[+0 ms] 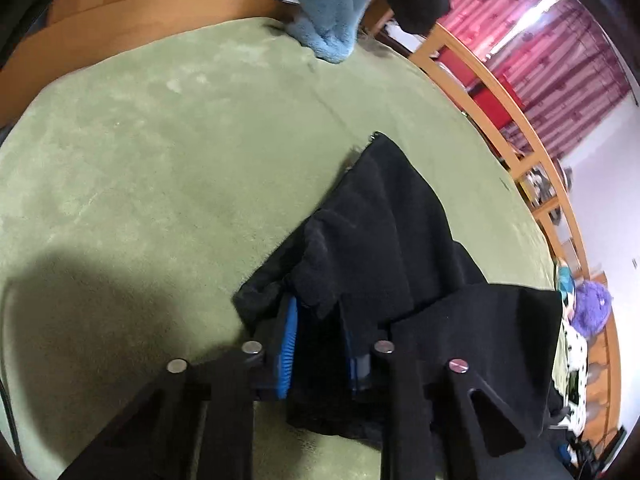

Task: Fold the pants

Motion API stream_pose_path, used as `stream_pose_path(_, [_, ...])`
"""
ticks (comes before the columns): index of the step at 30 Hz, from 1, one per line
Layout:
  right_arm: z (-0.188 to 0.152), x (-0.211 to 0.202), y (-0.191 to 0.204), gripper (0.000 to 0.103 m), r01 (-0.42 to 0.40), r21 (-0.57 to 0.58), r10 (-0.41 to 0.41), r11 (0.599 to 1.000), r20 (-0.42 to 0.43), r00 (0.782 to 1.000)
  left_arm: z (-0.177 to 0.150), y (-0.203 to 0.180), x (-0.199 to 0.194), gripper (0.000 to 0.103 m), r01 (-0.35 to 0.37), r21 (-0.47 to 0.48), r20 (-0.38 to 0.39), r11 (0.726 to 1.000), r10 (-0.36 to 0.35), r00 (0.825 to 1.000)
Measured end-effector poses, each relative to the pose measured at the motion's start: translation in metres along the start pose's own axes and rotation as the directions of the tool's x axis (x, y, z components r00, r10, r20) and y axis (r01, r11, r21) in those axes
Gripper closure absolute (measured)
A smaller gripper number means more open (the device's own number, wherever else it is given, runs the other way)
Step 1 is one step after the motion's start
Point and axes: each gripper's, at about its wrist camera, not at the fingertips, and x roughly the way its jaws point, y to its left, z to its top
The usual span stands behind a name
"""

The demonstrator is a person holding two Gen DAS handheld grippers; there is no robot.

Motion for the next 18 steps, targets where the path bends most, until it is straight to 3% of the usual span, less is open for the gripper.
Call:
stream_pose_path(6, [-0.009, 0.006, 0.018, 0.049, 0.013, -0.014, -0.014, 1.0, -0.022, 1.0, -0.002, 0.0, -0.019, 0.09, 0.012, 0.051, 0.044, 0.999, -0.014, 0.999])
stream_pose_path(11, [-0.01, 0.004, 0.024, 0.049, 0.014, -0.021, -0.015, 1.0, -0.02, 1.0, -0.007, 0.012, -0.041, 0.09, 0.03, 0.029, 0.075, 0.999, -0.032, 0.997])
stream_pose_path(18, [-0.016, 0.001, 0.024, 0.049, 0.026, -0.028, -0.027, 0.999, -0.02, 0.999, -0.014, 0.036, -0.04, 0.09, 0.039, -0.02, 0.045, 0.999, -0.038, 0.998])
